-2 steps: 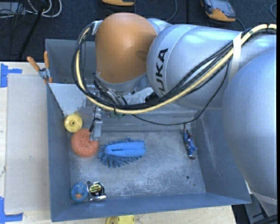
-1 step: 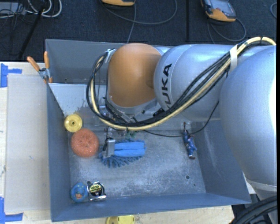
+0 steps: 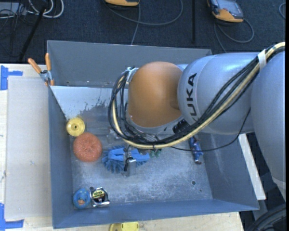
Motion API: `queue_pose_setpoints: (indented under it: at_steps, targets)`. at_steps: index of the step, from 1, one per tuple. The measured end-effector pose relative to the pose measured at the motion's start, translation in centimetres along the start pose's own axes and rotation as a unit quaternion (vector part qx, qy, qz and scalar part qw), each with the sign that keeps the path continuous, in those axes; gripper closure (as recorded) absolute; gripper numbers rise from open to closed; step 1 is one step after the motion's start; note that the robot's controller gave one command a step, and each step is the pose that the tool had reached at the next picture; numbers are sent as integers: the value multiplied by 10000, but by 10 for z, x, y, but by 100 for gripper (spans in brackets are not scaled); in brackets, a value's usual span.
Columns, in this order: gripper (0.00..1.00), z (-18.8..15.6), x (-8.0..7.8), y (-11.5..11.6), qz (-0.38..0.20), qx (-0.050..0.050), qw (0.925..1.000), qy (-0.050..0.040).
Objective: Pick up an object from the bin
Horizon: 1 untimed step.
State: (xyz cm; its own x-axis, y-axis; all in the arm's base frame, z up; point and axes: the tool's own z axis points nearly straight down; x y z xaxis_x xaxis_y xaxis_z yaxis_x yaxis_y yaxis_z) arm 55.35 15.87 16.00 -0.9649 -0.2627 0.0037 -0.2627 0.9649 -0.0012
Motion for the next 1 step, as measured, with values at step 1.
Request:
queue_pose_setpoints:
  at_steps: [1]
  targets:
    - [0, 28, -11, -38, -411, -7, 9992, -17]
